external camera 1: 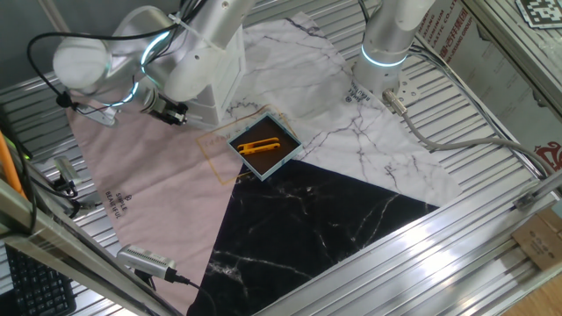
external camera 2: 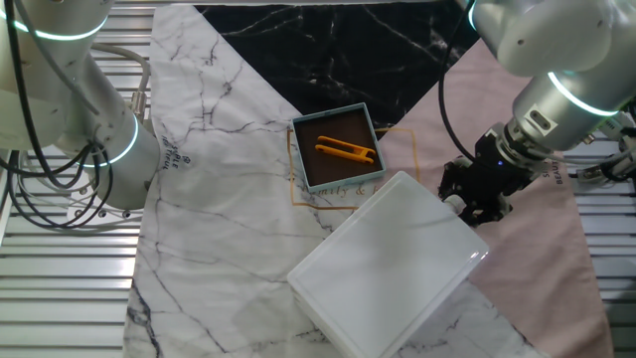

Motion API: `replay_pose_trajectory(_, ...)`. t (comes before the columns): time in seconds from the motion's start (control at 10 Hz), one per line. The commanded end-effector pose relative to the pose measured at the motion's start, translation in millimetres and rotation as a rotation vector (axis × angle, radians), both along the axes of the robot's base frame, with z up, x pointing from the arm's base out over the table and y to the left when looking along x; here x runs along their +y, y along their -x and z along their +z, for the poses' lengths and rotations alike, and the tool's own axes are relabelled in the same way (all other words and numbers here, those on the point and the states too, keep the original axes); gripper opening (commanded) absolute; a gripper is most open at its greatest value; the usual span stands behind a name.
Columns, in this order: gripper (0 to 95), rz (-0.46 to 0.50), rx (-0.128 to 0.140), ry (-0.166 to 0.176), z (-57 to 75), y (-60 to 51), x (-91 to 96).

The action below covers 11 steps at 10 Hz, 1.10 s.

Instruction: Grasp the handle and open the drawer

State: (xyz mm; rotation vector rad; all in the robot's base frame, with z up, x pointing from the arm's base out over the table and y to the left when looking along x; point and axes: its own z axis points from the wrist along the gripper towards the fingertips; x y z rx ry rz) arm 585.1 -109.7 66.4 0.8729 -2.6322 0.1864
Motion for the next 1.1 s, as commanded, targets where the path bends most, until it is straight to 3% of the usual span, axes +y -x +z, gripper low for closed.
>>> replay_pose_trajectory(0.1,38.0,0.003,0.0,-0.001,-0.2,0.0,-0.1)
replay_pose_trajectory(1.1,38.0,0.002,0.0,0.004,-1.9,5.7,-1.2)
